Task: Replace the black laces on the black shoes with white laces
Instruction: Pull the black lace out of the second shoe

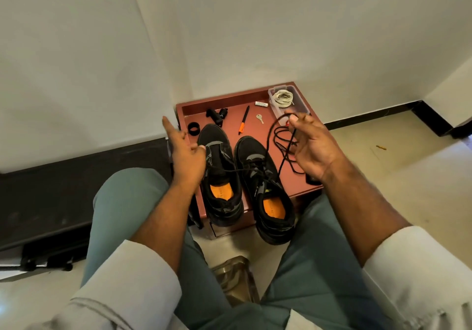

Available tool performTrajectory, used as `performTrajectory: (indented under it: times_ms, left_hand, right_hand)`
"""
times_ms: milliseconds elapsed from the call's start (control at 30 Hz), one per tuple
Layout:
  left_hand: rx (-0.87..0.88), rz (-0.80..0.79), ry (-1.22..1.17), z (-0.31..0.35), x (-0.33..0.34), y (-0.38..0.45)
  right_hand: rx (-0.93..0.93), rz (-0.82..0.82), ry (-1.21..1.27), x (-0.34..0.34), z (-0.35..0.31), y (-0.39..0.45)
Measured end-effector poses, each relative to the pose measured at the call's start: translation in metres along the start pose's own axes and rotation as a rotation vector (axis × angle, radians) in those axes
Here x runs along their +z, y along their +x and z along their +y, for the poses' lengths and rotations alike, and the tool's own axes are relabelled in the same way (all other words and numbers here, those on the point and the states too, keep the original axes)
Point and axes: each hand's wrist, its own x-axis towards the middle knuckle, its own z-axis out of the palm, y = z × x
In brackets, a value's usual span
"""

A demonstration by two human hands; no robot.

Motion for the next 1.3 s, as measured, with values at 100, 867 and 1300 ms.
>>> performTrajectory:
  times_ms: [100,867,1300]
  left_hand:
    - [0.254,-0.217,0.219,-0.001,0.023,-0.032]
    - [0.529,-0.477,1.132,-0.024,0.068,-0.054]
    - [0.414,-0.219,0.755,-0.027,0.066,-0.048]
  right_hand:
    - [-0.076,0.036,-0.007,0.017,-0.016,0.007]
    - [-0.192,0.186,-1.149,-0.046,0.113,-0.013]
    - [-0.306,0.141,-1.139,-0.05,0.127,-0.006]
